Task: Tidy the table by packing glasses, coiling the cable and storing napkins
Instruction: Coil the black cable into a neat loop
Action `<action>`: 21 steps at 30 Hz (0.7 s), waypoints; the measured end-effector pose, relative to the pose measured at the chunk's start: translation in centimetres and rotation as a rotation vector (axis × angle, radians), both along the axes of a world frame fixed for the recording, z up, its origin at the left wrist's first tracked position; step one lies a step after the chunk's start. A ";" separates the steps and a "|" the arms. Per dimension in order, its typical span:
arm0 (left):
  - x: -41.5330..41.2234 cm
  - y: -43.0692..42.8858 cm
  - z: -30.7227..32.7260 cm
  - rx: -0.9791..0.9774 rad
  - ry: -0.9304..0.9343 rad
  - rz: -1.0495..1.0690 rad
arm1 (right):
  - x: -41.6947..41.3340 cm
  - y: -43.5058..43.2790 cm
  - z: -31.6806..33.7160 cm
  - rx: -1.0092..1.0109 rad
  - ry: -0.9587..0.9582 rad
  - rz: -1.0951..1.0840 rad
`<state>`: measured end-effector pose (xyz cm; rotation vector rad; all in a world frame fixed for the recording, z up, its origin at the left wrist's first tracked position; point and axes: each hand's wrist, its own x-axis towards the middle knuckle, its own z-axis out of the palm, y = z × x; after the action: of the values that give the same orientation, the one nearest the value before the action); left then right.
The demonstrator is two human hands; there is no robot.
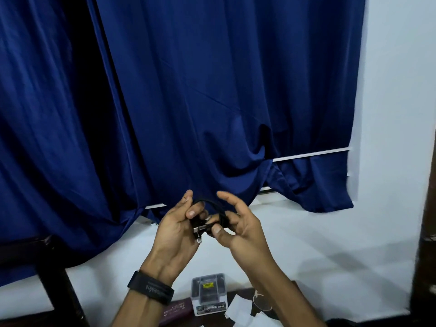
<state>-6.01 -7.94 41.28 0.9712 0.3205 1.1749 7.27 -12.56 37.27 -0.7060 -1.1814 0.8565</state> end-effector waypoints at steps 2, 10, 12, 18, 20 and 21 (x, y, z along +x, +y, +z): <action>-0.3 -0.1 0.0 -0.002 0.024 -0.021 | 0.1 -0.1 -0.2 0.009 -0.222 -0.172; -0.6 -0.2 1.6 0.149 0.335 0.160 | 1.6 -0.7 1.0 -0.075 -0.272 -0.176; -0.6 -0.2 1.5 0.163 0.416 0.114 | 1.9 -0.7 1.7 -0.094 -0.305 -0.140; -0.5 -0.8 0.8 0.133 0.449 0.037 | 2.0 -1.4 1.4 -0.160 -0.165 0.122; -0.6 -0.9 0.4 0.142 0.470 0.055 | 2.0 -1.4 1.0 -0.198 -0.104 0.070; -0.7 -0.9 0.1 0.169 0.493 0.081 | 2.1 -1.3 0.8 -0.207 -0.082 0.023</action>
<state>-6.74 -8.86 41.42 1.4072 0.6649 1.0348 9.34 -13.91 38.10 -0.9046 -1.1855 0.9870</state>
